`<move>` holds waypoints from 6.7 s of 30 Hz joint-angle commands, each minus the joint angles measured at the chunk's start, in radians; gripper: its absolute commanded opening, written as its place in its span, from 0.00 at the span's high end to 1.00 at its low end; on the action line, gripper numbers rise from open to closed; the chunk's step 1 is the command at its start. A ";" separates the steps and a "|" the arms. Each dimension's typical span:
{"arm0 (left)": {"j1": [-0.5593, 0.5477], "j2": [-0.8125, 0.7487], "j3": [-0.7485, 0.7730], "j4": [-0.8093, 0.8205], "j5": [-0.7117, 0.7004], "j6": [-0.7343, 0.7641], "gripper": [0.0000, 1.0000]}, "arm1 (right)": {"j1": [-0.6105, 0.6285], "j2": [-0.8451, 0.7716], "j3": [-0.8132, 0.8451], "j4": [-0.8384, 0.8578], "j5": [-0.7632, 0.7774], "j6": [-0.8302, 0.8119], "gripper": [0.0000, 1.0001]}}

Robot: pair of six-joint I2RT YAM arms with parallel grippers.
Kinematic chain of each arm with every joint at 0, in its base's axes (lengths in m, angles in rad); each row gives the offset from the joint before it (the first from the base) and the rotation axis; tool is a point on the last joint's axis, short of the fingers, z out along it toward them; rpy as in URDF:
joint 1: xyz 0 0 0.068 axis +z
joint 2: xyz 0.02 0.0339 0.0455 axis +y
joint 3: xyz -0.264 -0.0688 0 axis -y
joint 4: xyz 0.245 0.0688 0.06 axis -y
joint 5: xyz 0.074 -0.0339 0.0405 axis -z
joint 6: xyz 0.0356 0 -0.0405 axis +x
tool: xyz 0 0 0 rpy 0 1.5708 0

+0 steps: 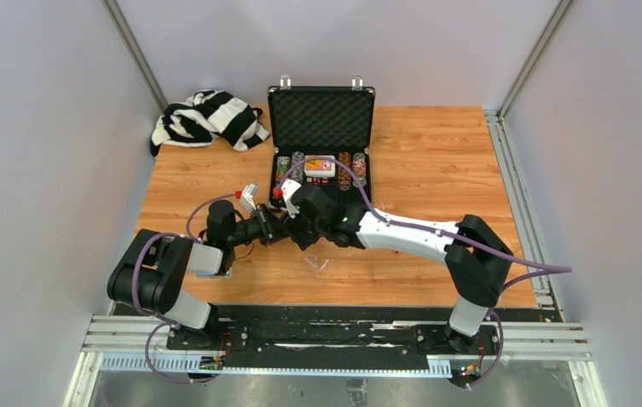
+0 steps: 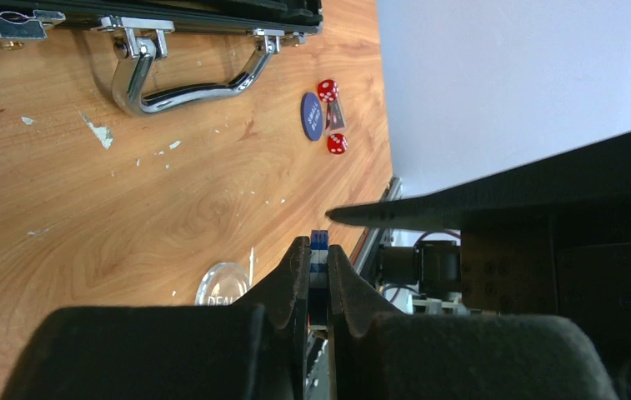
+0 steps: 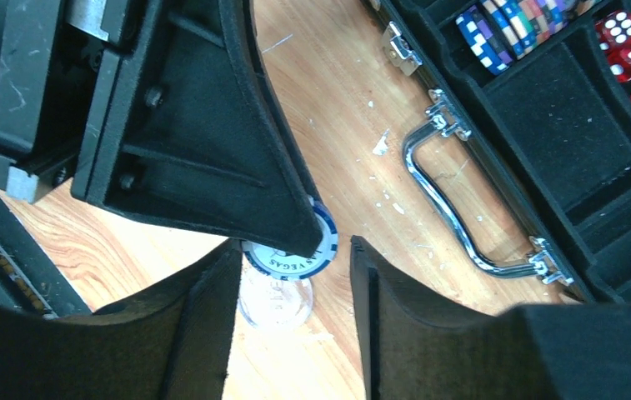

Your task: Pack up texas hold em set

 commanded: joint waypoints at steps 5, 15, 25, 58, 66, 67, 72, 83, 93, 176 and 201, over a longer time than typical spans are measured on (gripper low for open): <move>-0.012 -0.070 0.107 -0.165 -0.044 0.113 1.00 | -0.057 -0.118 -0.072 0.004 0.014 -0.012 0.45; -0.012 -0.085 0.410 -0.610 -0.188 0.536 1.00 | -0.148 -0.276 -0.203 0.034 0.012 0.004 0.45; -0.012 0.130 0.882 -1.308 -0.023 1.516 0.99 | -0.186 -0.266 -0.245 0.037 -0.013 0.030 0.46; -0.012 0.316 0.944 -1.311 -0.242 1.775 0.98 | -0.212 -0.203 -0.271 0.051 -0.038 0.042 0.47; -0.013 0.418 1.082 -1.483 -0.257 1.833 0.99 | -0.221 -0.212 -0.279 0.055 -0.041 0.042 0.47; -0.013 0.425 1.090 -1.485 -0.262 1.834 0.99 | -0.222 -0.210 -0.280 0.058 -0.041 0.042 0.47; -0.013 0.465 1.164 -1.506 -0.300 1.837 0.99 | -0.226 -0.205 -0.279 0.058 -0.044 0.044 0.47; -0.012 0.535 1.246 -1.518 -0.405 1.841 0.98 | -0.233 -0.193 -0.278 0.060 -0.049 0.044 0.47; -0.011 0.553 1.241 -1.554 -0.441 1.871 0.98 | -0.235 -0.174 -0.279 0.070 -0.067 0.051 0.47; -0.053 0.169 1.061 -1.228 -0.656 1.346 0.99 | -0.237 -0.141 -0.197 0.046 -0.068 0.055 0.49; 0.081 -0.434 0.234 -0.806 -1.213 0.512 1.00 | -0.225 0.726 0.898 -0.150 0.060 -0.271 0.41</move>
